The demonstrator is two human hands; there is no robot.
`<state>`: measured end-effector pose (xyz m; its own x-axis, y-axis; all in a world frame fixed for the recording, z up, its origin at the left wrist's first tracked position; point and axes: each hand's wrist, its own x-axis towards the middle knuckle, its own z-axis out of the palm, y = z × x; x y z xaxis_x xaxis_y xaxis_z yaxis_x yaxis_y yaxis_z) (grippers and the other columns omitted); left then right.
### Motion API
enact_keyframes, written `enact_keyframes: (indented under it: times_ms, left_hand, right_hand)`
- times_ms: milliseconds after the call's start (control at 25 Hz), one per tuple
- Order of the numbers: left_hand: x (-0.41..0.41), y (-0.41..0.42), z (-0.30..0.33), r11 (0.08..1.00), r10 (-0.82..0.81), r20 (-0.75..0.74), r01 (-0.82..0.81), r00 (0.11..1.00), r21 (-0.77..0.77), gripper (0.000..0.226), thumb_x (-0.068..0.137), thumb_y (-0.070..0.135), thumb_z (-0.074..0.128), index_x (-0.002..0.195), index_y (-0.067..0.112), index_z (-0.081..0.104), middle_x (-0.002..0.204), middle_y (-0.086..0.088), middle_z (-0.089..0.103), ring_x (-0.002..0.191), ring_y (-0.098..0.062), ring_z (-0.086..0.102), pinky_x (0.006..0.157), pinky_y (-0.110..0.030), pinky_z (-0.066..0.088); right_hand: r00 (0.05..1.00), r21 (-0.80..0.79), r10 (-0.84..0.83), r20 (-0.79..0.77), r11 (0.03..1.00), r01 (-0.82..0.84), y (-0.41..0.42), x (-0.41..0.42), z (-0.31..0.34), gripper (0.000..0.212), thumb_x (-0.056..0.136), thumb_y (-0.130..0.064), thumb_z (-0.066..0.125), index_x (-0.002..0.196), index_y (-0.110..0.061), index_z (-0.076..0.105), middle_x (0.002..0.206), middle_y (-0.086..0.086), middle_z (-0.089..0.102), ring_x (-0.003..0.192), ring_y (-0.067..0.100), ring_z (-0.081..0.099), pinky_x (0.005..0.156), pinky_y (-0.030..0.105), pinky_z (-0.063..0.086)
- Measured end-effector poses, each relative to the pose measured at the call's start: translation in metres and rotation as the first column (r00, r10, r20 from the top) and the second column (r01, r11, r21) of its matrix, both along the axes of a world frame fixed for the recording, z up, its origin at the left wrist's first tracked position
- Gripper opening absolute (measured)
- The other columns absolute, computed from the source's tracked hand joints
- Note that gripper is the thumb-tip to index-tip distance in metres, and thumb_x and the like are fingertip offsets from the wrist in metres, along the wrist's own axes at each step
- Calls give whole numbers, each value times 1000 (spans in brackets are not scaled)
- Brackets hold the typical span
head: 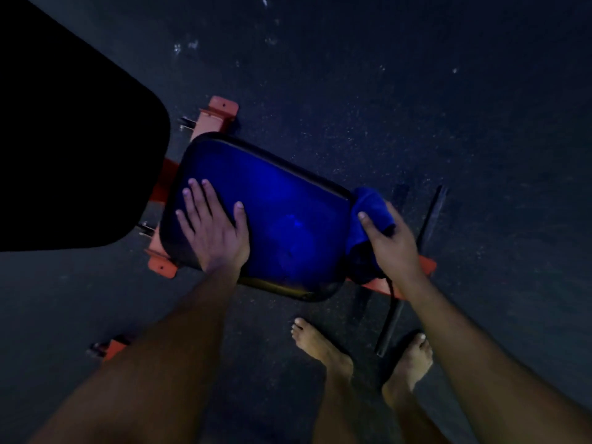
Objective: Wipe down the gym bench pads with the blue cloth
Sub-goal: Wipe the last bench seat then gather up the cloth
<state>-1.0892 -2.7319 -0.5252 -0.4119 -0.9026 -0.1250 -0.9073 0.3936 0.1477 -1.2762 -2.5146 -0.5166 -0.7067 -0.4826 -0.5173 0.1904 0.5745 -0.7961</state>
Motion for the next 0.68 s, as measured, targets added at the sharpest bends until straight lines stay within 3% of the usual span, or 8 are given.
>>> enact_keyframes:
  times_ms: [80, 160, 280, 400, 480, 560, 680]
  left_hand:
    - [-5, 2, 4, 979, -204, 57, 204, 977, 7, 73, 104, 58, 14, 165, 19, 3, 172, -6, -10, 158, -24, -8, 126, -58, -6]
    - [-10, 5, 2, 911, -411, 57, 412, 910, 8, 72, 103, 59, 13, 165, 22, 3, 172, -2, -9, 158, -19, -7, 126, -53, -9]
    - [-12, 6, -8, 898, -440, 5, 440, 898, -10, 71, 103, 55, 17, 164, 21, 9, 173, -2, 3, 159, -17, 1, 126, -50, -7]
    - [-10, 7, -10, 900, -434, 10, 434, 901, -46, 69, 103, 52, 19, 164, 20, 11, 172, -3, 7, 159, -19, 4, 126, -52, -4]
    - [-11, 6, -10, 900, -435, 16, 435, 900, -36, 69, 103, 50, 20, 164, 19, 11, 172, -4, 7, 158, -20, 5, 126, -54, -2]
    - [-12, 6, -11, 897, -438, 29, 439, 898, -46, 69, 102, 50, 21, 164, 19, 10, 172, -4, 6, 158, -20, 5, 126, -55, -1]
    - [-10, 4, -11, 894, -444, 46, 446, 895, -51, 70, 102, 50, 21, 164, 19, 9, 172, -4, 5, 158, -21, 4, 126, -56, 0]
  right_hand:
    - [987, 76, 116, -113, 991, -108, -2, -4, -2, 57, 95, -52, 55, 143, -23, 49, 137, 0, 52, 126, 19, 51, 100, 30, 42]
    - [972, 112, 127, -200, 988, -106, -6, 7, -4, 60, 95, -53, 51, 145, -20, 46, 136, 2, 49, 121, 21, 54, 92, 26, 42]
    - [956, 54, 3, -294, 998, 13, 6, 50, -7, 63, 95, -50, 52, 152, -27, 37, 141, 2, 44, 121, 20, 53, 93, 31, 49]
    - [972, 32, -175, -155, 983, 182, 22, 109, 5, 62, 96, -44, 56, 152, -42, 30, 153, -7, 33, 133, 7, 40, 102, 32, 47]
    - [968, 27, -251, -23, 967, 252, 26, 138, 15, 63, 94, -45, 56, 151, -47, 29, 153, -14, 31, 131, -6, 34, 100, 14, 39]
    - [963, -6, -270, 23, 963, 270, 29, 149, 20, 64, 92, -43, 57, 151, -43, 32, 150, -15, 34, 134, -5, 35, 99, 1, 31]
    - [969, 0, -244, 24, 970, 244, 30, 130, 20, 61, 92, -27, 67, 147, -35, 41, 143, -14, 45, 128, -8, 41, 102, 0, 29]
